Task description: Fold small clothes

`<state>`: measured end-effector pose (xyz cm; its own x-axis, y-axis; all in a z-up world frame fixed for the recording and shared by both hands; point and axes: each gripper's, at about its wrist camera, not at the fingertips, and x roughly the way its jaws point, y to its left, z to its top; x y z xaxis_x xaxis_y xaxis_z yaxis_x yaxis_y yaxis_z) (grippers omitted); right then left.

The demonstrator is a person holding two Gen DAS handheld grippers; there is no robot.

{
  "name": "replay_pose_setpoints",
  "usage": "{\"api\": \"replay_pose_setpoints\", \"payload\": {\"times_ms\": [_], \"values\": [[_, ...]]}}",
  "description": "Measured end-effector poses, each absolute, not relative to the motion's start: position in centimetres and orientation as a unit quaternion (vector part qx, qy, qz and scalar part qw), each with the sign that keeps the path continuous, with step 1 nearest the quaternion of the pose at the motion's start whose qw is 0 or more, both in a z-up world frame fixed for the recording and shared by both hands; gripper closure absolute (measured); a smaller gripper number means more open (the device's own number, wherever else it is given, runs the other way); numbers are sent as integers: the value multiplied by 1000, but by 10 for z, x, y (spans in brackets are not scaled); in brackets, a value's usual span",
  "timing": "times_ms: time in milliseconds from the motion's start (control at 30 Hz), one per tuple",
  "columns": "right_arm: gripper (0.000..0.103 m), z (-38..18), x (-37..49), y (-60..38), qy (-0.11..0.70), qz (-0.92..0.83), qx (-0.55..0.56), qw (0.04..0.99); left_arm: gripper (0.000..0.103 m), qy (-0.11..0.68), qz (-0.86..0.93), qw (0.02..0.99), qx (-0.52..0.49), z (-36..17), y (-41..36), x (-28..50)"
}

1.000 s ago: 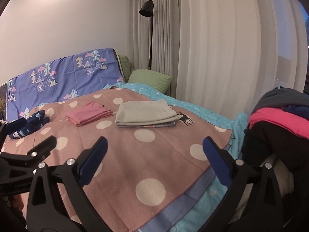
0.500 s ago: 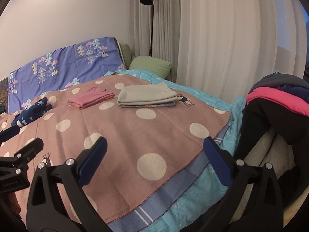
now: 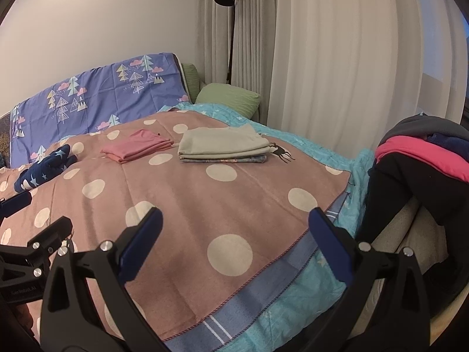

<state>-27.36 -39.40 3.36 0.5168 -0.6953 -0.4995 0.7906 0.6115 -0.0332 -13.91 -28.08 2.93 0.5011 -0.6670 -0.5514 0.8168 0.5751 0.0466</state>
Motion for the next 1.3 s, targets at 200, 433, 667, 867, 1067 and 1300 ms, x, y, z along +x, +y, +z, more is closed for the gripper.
{"api": "replay_pose_setpoints", "payload": {"times_ms": [200, 433, 667, 867, 1067, 1300], "values": [[2, 32, -272, -399, 243, -431, 103, 863, 1, 254, -431, 852, 156, 25, -284, -133], [2, 31, -270, -403, 245, -431, 104, 862, 1, 256, -432, 850, 157, 23, -286, -131], [2, 30, -269, -405, 247, -432, 105, 861, 1, 259, -433, 849, 157, 19, -287, -129], [2, 30, -269, -404, 247, -432, 105, 861, 1, 259, -438, 846, 158, 18, -288, -130], [2, 26, -269, -408, 249, -432, 107, 860, 1, 261, -440, 845, 157, 18, -289, -132], [2, 22, -270, -409, 252, -432, 109, 859, 1, 264, -443, 842, 159, 17, -290, -133]]}}
